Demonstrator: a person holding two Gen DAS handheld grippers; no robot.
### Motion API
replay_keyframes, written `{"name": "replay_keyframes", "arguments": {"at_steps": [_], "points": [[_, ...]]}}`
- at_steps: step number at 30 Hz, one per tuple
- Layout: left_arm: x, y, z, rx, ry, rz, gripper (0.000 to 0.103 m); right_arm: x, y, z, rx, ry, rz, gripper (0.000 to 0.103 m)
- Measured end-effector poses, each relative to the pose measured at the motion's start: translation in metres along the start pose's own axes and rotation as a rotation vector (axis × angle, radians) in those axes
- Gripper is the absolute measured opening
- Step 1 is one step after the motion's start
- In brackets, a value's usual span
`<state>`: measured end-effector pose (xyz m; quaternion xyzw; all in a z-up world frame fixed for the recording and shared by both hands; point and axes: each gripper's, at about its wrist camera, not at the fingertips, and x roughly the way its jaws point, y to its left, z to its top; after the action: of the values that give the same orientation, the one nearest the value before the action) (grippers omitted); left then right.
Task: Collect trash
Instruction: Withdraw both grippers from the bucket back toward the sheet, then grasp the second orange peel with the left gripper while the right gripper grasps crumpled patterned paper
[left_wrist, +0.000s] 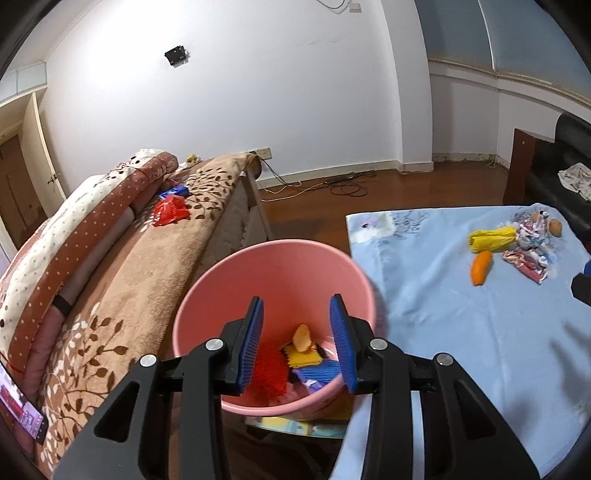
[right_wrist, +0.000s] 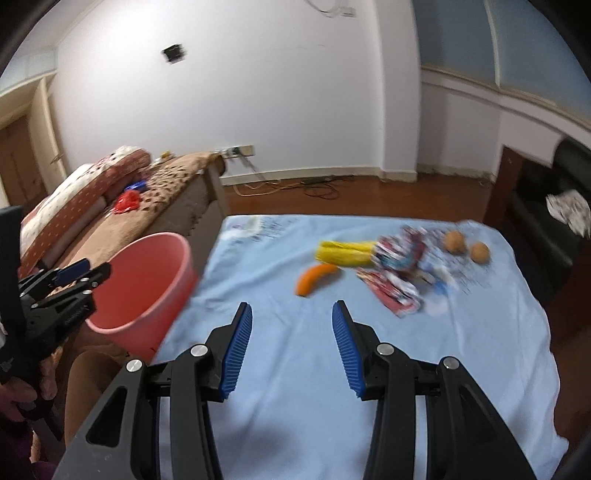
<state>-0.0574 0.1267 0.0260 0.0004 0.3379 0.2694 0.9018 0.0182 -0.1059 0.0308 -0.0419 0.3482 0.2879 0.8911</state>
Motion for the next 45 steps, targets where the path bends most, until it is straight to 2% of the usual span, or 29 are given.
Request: {"name": "replay_keyframes", "arguments": {"at_steps": [8, 13, 19, 28, 40, 45], "points": [[0.012, -0.019, 0.005, -0.077, 0.029, -0.132, 0.038, -0.005, -0.070, -0.017, 0.141, 0.015, -0.066, 0.045], [0.024, -0.046, 0.009, -0.067, 0.058, -0.217, 0.038, -0.003, -0.110, -0.024, 0.202, 0.031, -0.109, 0.045], [0.033, -0.078, 0.016, -0.031, 0.061, -0.315, 0.038, 0.004, -0.138, -0.023, 0.252, 0.033, -0.129, 0.045], [0.055, -0.100, 0.020, -0.027, 0.117, -0.402, 0.038, 0.029, -0.146, -0.019, 0.260, 0.062, -0.108, 0.046], [0.093, -0.161, 0.033, 0.107, 0.143, -0.457, 0.038, 0.077, -0.124, -0.002, 0.168, 0.112, -0.063, 0.052], [0.117, -0.180, 0.034, 0.122, 0.189, -0.480, 0.038, 0.098, -0.121, 0.011, 0.110, 0.120, -0.068, 0.052]]}}
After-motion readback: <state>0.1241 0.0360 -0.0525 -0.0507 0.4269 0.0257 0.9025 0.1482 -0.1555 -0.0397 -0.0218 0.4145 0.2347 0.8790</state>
